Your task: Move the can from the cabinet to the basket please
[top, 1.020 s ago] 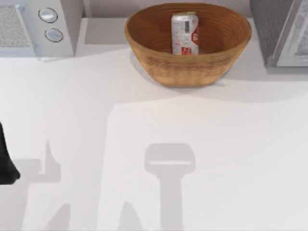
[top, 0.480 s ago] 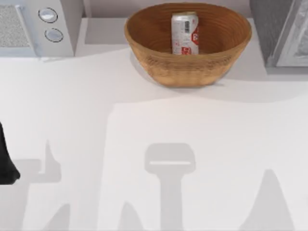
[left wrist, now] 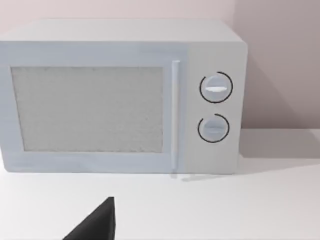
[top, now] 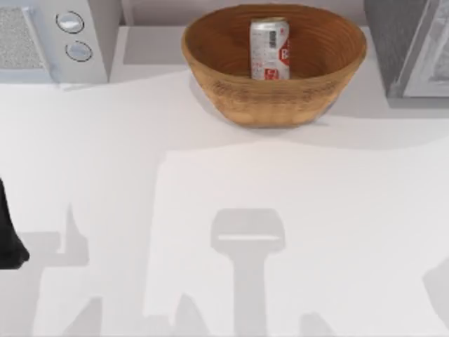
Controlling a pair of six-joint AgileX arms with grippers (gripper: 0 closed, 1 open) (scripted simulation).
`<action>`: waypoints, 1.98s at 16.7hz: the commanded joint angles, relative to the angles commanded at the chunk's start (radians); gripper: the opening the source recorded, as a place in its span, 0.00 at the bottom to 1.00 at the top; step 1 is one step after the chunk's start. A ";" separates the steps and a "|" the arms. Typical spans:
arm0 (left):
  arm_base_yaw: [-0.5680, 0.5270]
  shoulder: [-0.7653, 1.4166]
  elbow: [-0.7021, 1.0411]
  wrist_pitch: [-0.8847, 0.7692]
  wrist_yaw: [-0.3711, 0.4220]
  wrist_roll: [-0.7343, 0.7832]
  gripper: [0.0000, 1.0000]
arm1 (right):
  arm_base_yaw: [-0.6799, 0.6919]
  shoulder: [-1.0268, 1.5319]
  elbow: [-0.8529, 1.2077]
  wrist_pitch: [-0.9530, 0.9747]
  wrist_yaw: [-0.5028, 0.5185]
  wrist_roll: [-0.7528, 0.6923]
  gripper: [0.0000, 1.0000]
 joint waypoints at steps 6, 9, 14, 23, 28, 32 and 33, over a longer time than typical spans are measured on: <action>0.000 0.000 0.000 0.000 0.000 0.000 1.00 | -0.002 -0.001 0.010 -0.006 0.000 0.000 1.00; 0.000 0.000 0.000 0.000 0.000 0.000 1.00 | 0.058 0.000 0.019 -0.008 0.061 -0.001 1.00; 0.000 0.000 0.000 0.000 0.000 0.000 1.00 | 0.355 0.005 0.044 -0.022 0.359 -0.006 1.00; 0.000 0.000 0.000 0.000 0.000 0.000 1.00 | 1.173 -0.019 0.024 -0.056 1.175 -0.008 1.00; 0.000 0.000 0.000 0.000 0.000 0.000 1.00 | 1.446 -0.045 -0.007 -0.064 1.448 -0.009 1.00; 0.000 0.000 0.000 0.000 0.000 0.000 1.00 | 1.484 -0.050 -0.012 -0.065 1.486 -0.010 1.00; 0.000 0.000 0.000 0.000 0.000 0.000 1.00 | 1.484 -0.050 -0.012 -0.065 1.486 -0.010 1.00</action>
